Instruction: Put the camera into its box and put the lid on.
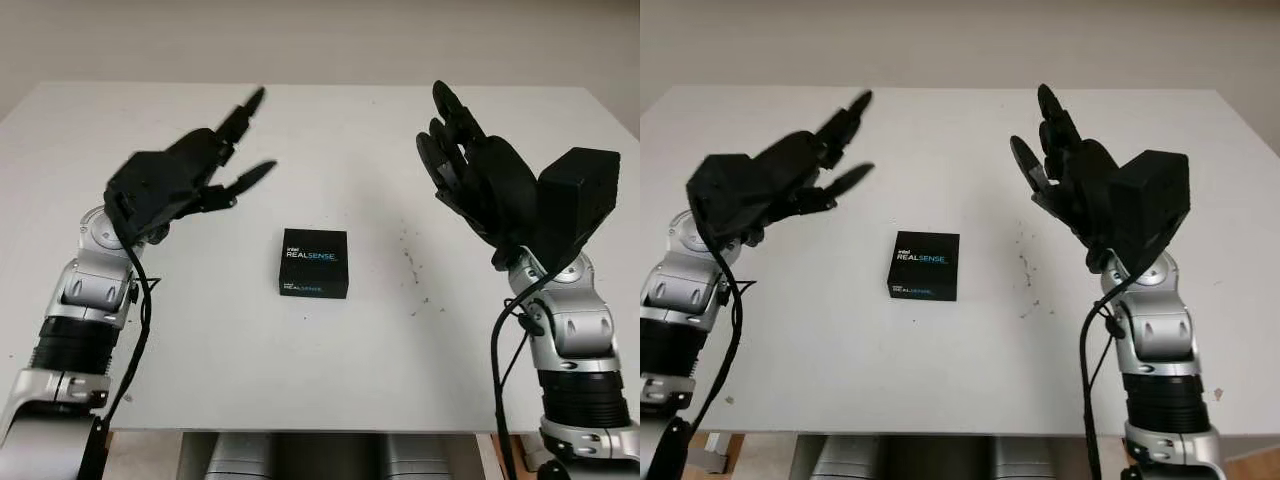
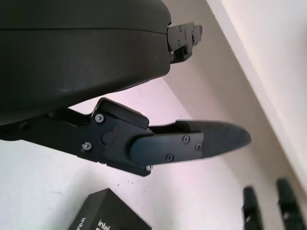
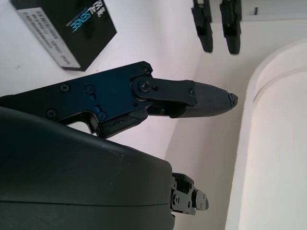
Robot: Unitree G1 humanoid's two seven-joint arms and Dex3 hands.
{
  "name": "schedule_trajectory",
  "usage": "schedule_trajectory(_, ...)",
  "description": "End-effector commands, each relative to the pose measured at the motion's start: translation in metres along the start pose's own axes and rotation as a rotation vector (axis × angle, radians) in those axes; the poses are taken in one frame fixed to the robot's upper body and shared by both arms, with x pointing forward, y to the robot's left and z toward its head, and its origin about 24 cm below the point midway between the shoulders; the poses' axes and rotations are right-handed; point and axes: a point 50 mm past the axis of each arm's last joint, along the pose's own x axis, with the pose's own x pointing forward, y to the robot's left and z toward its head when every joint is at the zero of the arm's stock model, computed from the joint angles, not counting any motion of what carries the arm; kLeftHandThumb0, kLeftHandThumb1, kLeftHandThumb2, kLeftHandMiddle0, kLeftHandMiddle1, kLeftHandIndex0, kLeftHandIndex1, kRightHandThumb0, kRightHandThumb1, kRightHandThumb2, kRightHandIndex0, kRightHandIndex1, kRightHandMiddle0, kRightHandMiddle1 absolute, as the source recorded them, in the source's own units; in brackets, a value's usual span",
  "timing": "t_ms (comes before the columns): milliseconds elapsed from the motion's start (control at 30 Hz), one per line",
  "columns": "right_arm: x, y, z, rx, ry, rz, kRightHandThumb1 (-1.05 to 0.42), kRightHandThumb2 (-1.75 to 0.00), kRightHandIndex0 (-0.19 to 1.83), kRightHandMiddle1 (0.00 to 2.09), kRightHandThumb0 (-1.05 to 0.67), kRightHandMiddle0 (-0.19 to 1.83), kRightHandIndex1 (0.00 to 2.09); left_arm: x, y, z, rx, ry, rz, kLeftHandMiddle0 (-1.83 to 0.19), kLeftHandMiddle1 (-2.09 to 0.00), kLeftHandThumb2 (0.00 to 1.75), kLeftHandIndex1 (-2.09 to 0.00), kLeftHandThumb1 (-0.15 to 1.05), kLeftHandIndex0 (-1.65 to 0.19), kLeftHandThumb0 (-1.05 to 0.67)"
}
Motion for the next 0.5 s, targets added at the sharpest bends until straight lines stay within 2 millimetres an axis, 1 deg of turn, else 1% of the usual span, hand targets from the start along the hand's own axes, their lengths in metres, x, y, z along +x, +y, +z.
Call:
schedule_trajectory(0, 0.003, 0.001, 0.002, 0.006, -0.023, -0.003, -1.05, -0.53, -0.18, 0.04, -0.78, -0.13, 0.04, -0.01, 0.0, -0.005, -0.039, -0.022, 0.069, 0.19, 0.0, 0.52, 0.0, 1.05, 0.19, -0.77)
schedule_trajectory(100, 0.003, 0.004, -0.003, -0.024, -0.006, 0.02, -1.05, -0.59, -0.19, 0.01, -0.8, -0.18, 0.01, -0.02, -0.002, -0.011, -0.081, -0.044, 0.153, 0.19, 0.0, 0.53, 0.0, 1.05, 0.19, -0.75)
schedule_trajectory(233, 0.005, 0.008, -0.009, -0.013, 0.026, 0.033, -1.05, -0.65, -0.19, 0.0, -0.8, -0.19, 0.0, -0.032, -0.001, -0.013, -0.113, -0.077, 0.22, 0.19, 0.0, 0.55, 0.0, 1.05, 0.19, -0.72)
schedule_trajectory(367, 0.007, 0.013, -0.015, 0.035, 0.03, 0.023, -1.05, -0.67, -0.19, 0.0, -0.77, -0.19, 0.0, -0.036, 0.0, -0.016, -0.135, -0.078, 0.237, 0.19, 0.0, 0.54, 0.0, 1.05, 0.19, -0.72)
schedule_trajectory(467, 0.008, 0.017, -0.019, 0.051, 0.028, 0.017, -1.05, -0.63, -0.19, 0.0, -0.8, -0.19, 0.0, -0.034, -0.004, -0.02, -0.137, -0.058, 0.237, 0.19, 0.0, 0.51, 0.0, 1.05, 0.19, -0.74)
